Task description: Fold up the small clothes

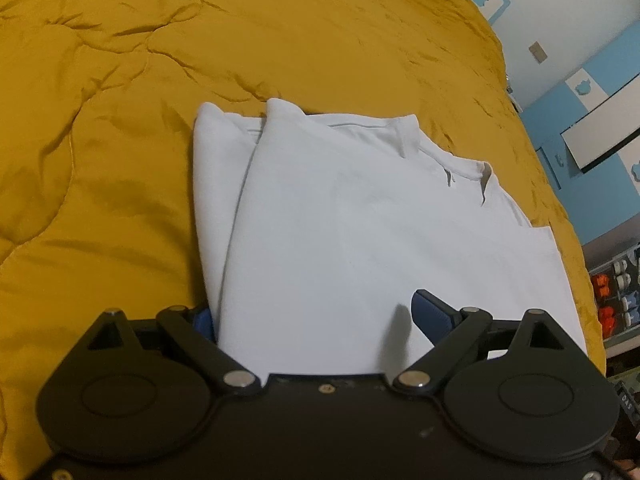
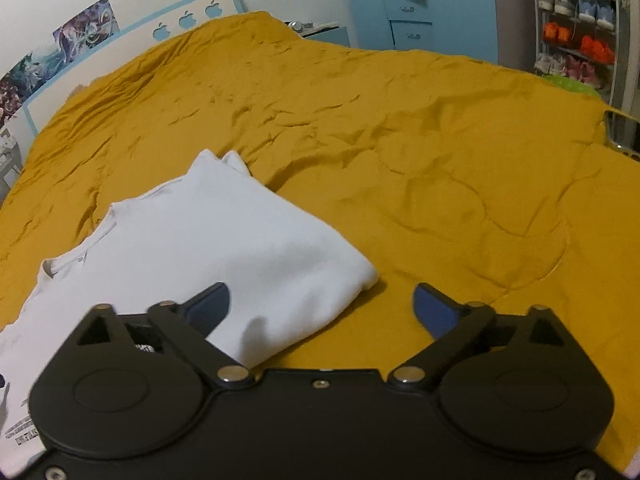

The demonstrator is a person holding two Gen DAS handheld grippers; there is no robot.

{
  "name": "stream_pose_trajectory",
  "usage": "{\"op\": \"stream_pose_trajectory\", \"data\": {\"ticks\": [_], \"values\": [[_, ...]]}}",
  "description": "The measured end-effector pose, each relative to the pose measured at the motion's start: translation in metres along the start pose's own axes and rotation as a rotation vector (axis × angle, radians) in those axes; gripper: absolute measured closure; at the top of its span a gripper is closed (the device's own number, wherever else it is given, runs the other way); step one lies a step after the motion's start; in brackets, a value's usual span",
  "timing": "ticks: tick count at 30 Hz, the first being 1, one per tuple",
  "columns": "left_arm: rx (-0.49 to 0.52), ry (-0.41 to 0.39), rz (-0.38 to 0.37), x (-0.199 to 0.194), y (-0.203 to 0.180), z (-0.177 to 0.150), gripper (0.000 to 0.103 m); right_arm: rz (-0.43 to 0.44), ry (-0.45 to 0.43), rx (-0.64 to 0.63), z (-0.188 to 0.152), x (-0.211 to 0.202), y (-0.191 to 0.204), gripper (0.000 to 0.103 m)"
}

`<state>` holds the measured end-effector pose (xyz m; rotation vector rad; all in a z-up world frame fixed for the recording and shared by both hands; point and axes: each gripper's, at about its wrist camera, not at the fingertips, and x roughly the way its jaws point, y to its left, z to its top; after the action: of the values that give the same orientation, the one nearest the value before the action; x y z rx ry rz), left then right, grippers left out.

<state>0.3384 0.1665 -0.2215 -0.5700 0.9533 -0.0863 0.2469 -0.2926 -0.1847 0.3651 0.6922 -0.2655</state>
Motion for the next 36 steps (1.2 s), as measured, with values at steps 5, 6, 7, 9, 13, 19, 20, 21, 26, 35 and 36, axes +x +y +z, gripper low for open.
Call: {"op": "stream_pose_trajectory", "data": {"ticks": [5,6,7,9,13,19,20,21,26,35,36], "values": [[-0.011,-0.013,0.021,-0.002,-0.002,0.0,0.045,-0.005,-0.013,-0.022,-0.002,0.0,0.005,0.0],[-0.013,-0.014,0.017,-0.003,-0.002,0.0,0.055,-0.002,-0.011,-0.021,-0.002,0.0,0.005,0.0],[-0.017,-0.016,0.012,-0.004,-0.002,0.0,0.061,0.0,-0.008,-0.018,-0.002,0.001,0.004,0.0],[-0.033,-0.018,0.013,-0.005,-0.001,0.001,0.081,0.003,-0.006,-0.015,-0.002,0.001,0.004,0.0],[-0.067,-0.027,0.004,-0.014,-0.006,0.006,0.089,0.017,-0.005,-0.025,-0.001,0.001,0.005,0.0],[-0.011,-0.063,0.014,-0.034,-0.051,0.019,0.091,0.053,-0.016,-0.028,0.002,-0.002,0.004,0.0],[0.002,-0.065,0.013,-0.037,-0.062,0.021,0.091,0.06,-0.015,-0.024,0.002,-0.002,0.003,0.0],[0.021,-0.069,0.014,-0.04,-0.075,0.023,0.091,0.07,-0.013,-0.02,0.003,-0.003,0.002,0.0],[0.115,-0.074,0.018,-0.041,-0.141,0.031,0.091,0.114,-0.029,-0.04,0.008,-0.007,-0.001,0.0],[0.245,-0.026,-0.022,0.009,-0.262,0.029,0.091,0.17,-0.043,-0.019,0.018,-0.01,-0.021,0.0],[0.264,-0.017,-0.027,0.019,-0.275,0.025,0.091,0.172,-0.044,-0.019,0.02,-0.01,-0.024,0.0]]}}
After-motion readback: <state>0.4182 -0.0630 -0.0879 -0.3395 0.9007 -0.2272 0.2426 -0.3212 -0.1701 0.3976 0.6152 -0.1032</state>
